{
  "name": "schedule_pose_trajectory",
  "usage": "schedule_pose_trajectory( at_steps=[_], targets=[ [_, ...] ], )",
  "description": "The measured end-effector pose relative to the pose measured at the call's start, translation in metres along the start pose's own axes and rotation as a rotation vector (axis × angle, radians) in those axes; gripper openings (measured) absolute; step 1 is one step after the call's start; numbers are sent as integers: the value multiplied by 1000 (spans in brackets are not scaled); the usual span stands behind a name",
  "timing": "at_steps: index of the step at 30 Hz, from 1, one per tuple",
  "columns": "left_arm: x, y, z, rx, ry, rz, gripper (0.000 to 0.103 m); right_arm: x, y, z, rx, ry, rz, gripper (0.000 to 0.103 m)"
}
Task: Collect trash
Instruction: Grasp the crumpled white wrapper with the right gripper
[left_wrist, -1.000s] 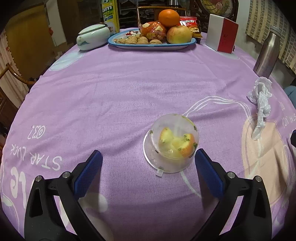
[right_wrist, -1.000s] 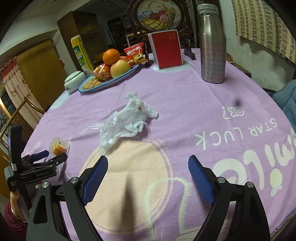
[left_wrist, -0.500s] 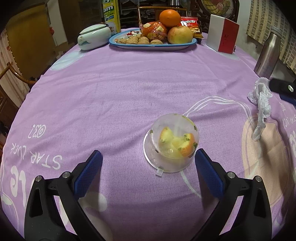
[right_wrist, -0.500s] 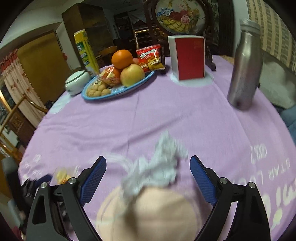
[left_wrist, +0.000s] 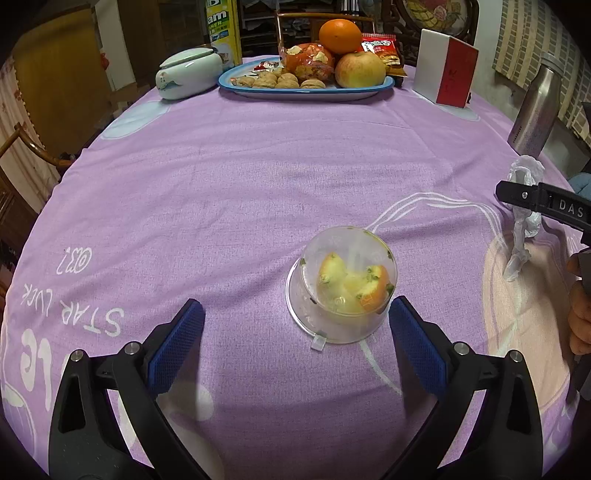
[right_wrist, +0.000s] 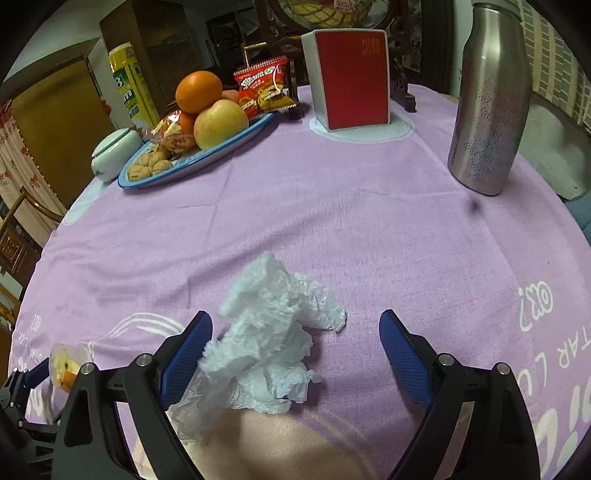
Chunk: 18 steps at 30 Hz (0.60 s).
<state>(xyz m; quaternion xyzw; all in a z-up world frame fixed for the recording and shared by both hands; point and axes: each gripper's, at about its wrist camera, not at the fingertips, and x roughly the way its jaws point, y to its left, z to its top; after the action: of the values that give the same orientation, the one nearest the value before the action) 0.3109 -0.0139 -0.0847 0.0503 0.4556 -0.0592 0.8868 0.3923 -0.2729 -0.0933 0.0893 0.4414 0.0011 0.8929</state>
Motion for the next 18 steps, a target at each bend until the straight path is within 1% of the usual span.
schedule_pose_trajectory(
  at_steps=[6, 11, 13, 14, 16, 17, 18],
  targets=[
    [0, 0, 0, 0, 0, 0, 98, 0, 7, -2, -32, -14, -14, 91],
    [0, 0, 0, 0, 0, 0, 98, -1, 9, -3, -41, -20, -14, 80],
    [0, 0, 0, 0, 0, -1, 98, -1, 11, -4, -51, -21, -18, 67],
    [0, 0, 0, 0, 0, -1, 98, -2, 12, -4, -58, -22, -23, 63],
    [0, 0, 0, 0, 0, -1, 98, -3, 15, -6, -74, -20, -28, 46],
    [0, 0, 0, 0, 0, -1, 98, -4, 17, -7, -79, -14, -26, 42],
    [0, 0, 0, 0, 0, -1, 98, -6, 19, -9, -83, -7, -19, 37]
  ],
)
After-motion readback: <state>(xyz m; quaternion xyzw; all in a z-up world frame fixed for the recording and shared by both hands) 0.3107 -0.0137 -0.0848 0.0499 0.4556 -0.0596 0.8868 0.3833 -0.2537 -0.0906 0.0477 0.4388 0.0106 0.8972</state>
